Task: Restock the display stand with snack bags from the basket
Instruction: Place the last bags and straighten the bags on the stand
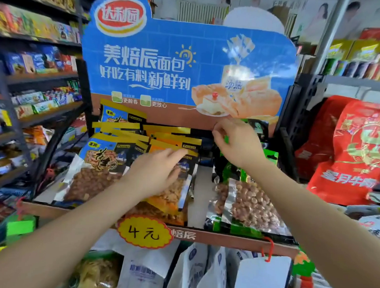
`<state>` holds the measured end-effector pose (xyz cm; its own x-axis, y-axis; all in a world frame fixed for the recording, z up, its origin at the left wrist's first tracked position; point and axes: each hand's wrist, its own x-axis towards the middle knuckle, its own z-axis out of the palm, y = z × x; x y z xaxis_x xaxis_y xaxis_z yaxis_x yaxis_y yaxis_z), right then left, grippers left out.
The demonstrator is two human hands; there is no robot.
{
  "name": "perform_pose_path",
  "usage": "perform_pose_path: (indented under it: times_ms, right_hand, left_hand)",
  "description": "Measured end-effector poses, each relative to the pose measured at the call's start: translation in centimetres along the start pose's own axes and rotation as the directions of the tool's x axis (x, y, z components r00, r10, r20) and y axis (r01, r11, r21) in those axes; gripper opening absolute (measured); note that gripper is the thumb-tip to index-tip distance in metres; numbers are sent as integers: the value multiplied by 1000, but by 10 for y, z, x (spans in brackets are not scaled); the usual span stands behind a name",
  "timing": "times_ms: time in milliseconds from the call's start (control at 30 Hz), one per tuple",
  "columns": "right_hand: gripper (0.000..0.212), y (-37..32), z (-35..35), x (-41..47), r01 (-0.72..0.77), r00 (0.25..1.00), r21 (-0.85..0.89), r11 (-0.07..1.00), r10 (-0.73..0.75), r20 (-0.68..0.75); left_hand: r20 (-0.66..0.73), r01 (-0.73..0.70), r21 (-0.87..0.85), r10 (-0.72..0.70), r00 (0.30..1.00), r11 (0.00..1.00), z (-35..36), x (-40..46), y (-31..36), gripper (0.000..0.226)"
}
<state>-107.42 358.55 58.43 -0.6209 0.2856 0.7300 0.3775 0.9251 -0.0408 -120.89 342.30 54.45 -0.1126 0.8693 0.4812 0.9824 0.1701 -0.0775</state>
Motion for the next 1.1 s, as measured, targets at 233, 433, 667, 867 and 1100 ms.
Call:
perform_pose_path:
  times_ms: [233, 433, 667, 867, 1100]
  right_hand:
    - [25, -88, 50, 35, 85, 989, -41, 996, -79, 127]
    - [24, -149, 103, 73, -131, 920, -27, 991, 132, 369]
    - [41, -154, 171, 100, -507, 705, -58, 860, 452, 547]
    - [32, -143, 178, 113, -444, 812, -85, 892, 440, 383]
    - [35, -141, 193, 116, -308, 779, -323, 895, 432, 455]
  left_hand:
    - [72, 75, 103, -83, 994, 992, -6, -25, -117, 43]
    - [120, -44, 127, 29, 992, 991, -14, -39, -211, 34]
    - [139, -124, 3, 123, 983, 992, -2, -33, -265, 36]
    - [158, -158, 64, 147, 976, 985, 26, 10, -277, 34]
    - [204, -108, 277, 51, 978, 955, 31, 52, -271, 31]
